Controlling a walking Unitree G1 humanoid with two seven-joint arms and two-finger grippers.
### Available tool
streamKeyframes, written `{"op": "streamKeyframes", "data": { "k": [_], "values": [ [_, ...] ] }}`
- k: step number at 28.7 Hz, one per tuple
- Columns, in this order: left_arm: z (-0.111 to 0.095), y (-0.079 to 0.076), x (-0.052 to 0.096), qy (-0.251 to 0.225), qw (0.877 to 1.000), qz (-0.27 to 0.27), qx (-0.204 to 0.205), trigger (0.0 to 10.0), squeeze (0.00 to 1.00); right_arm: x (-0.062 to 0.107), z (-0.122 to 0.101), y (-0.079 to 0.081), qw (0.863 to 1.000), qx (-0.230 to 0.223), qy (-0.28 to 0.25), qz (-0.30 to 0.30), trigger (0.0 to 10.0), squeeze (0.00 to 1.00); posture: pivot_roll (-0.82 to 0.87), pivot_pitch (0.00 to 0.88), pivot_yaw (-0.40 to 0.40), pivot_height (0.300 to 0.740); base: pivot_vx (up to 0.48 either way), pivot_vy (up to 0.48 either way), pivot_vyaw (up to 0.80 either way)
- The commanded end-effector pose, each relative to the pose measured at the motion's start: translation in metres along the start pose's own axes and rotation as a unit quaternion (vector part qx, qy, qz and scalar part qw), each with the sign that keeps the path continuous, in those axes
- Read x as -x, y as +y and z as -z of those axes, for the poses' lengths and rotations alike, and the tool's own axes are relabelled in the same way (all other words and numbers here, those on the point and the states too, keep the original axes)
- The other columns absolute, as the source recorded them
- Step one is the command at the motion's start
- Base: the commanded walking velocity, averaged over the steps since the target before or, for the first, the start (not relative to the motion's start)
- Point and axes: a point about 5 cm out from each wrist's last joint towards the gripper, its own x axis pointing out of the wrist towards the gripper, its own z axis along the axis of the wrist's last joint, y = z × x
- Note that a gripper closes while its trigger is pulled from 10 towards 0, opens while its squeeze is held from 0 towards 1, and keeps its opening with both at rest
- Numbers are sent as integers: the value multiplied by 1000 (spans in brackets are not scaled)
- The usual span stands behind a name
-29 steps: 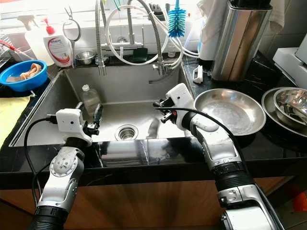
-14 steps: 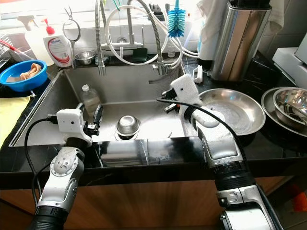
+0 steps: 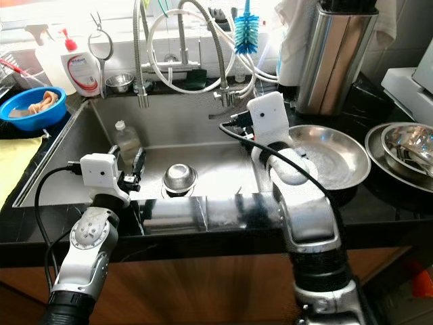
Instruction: Kitchen organization
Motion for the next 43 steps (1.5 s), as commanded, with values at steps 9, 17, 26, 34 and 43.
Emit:
{"op": "streamKeyframes", "data": {
  "k": [9,17,26,34,43],
  "values": [
    [0,-1,1,4,1000,5,10,10000,0,8,26,-7,996,2,77,40,10000,0,-175,0,58,740,0,0,0],
    [1,-3,2,5,1000,8,13,10000,0,7,39,-18,993,-4,102,57,10000,0,-175,0,52,740,0,0,0],
    [2,-3,3,6,1000,10,14,10000,0,6,58,-24,987,-34,146,64,10000,0,-174,0,50,740,0,0,0],
    [1,-3,3,6,1000,8,14,10000,0,5,57,-28,986,-39,145,70,10000,0,-169,0,50,740,0,0,0],
    [-1,0,0,0,1000,5,11,10000,0,2,48,-37,988,-39,126,83,10000,0,-167,0,50,740,0,0,0]
  ]
}}
